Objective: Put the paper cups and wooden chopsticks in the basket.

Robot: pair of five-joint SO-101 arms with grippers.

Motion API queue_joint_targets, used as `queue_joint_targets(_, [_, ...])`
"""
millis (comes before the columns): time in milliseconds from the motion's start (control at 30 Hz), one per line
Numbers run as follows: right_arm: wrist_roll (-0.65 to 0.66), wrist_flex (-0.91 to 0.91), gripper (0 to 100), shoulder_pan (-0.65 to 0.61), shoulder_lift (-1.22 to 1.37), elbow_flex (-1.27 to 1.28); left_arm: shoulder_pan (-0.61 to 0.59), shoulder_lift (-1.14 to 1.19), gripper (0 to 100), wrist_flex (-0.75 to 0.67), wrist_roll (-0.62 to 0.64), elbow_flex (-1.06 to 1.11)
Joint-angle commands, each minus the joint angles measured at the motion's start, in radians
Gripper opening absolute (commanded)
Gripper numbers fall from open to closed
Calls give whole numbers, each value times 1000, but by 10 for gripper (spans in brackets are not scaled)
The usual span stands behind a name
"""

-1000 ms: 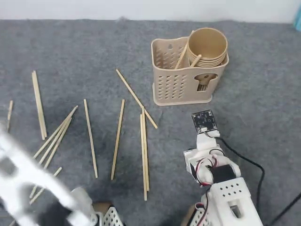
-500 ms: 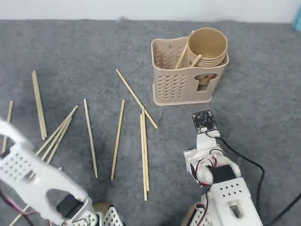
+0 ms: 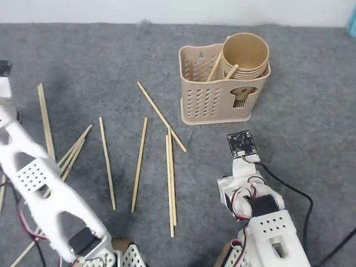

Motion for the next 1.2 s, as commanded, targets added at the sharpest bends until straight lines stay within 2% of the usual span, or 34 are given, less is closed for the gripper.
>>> queue_joint_targets(0, [-12,-22,72,10,-15,-6,-2,12,92,6,-9,-50])
queue_joint_targets(100, [-12,-22,72,10,-15,-6,-18,18,146,-26,-2,-51])
queue_joint_targets(233, [-12,-22,72,10,-15,-6,-51,40,148,-123,44,-27])
queue_joint_targets(367, [-12,-22,72,10,-15,-5,-77,97,148,-216,40,-19])
queue_joint_targets(600, [-12,-22,72,10,-15,-5,-80,173,148,-222,40,-19])
queue_joint_targets(700, [-12,-22,72,10,-15,-5,-63,210,86,-221,40,-19])
queue_joint_targets(767, [-12,-22,72,10,-15,-5,-51,230,0,-210,38,-19])
queue_joint_targets(933, [-12,-22,72,12,-15,-5,-28,244,14,-43,-3,-59])
queue_joint_targets(1167, [-12,-22,72,12,-15,-5,-28,181,14,49,23,-59])
